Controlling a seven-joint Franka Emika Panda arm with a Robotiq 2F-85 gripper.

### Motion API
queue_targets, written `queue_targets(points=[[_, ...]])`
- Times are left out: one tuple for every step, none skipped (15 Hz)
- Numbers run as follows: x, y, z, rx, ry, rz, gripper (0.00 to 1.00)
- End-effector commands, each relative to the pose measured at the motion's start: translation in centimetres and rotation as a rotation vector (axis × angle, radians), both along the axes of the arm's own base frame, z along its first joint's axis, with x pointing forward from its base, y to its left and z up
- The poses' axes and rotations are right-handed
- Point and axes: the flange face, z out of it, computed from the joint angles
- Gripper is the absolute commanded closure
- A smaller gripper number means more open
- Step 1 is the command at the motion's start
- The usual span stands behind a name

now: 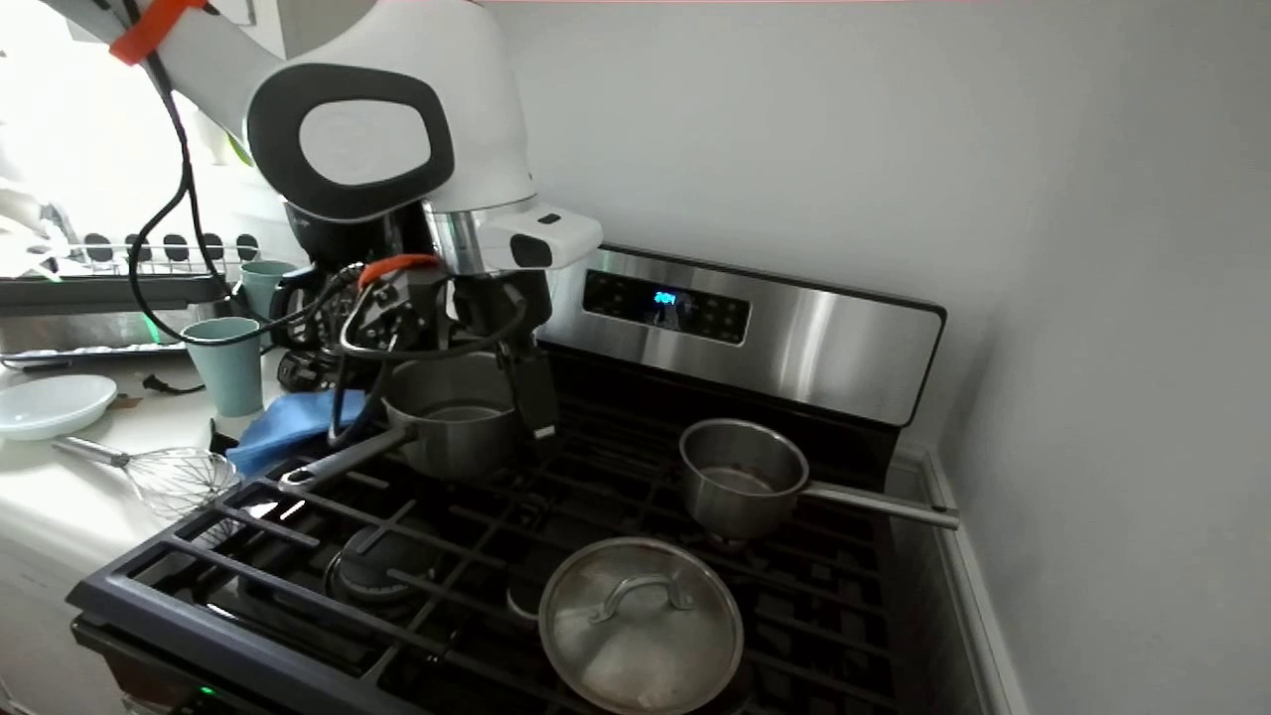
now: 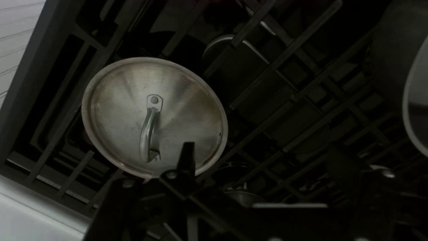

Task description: Pour the liquid from the cup into the two pots then put the silver lid on the big silver pot.

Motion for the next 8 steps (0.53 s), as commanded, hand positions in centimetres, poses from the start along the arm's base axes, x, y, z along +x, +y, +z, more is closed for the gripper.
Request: queue_targets(points=[[0.1,-1.0,-0.2,-0.017,0.018,-0.012,0.0],[-0.2,-1.9,-0.4,-0.024,0.031,-0.004,0.0],[-0.4,-2.6,-0.5,-0.028,0.036,0.003,0.0],[-0.7,-3.3,-0.8,-0.023,0.05,0.016,0.0],[-1.0,-4.1,-1.1,-0.034,0.068,0.02,0.0],[-1.2,-4.8,-1.5,-0.037,0.074,0.028,0.0],[-1.4,-5.7,-2.0,-0.047,0.081,0.031,0.0],[-1.5,-6.3,-2.4,-0.039,0.089,0.04,0.0]])
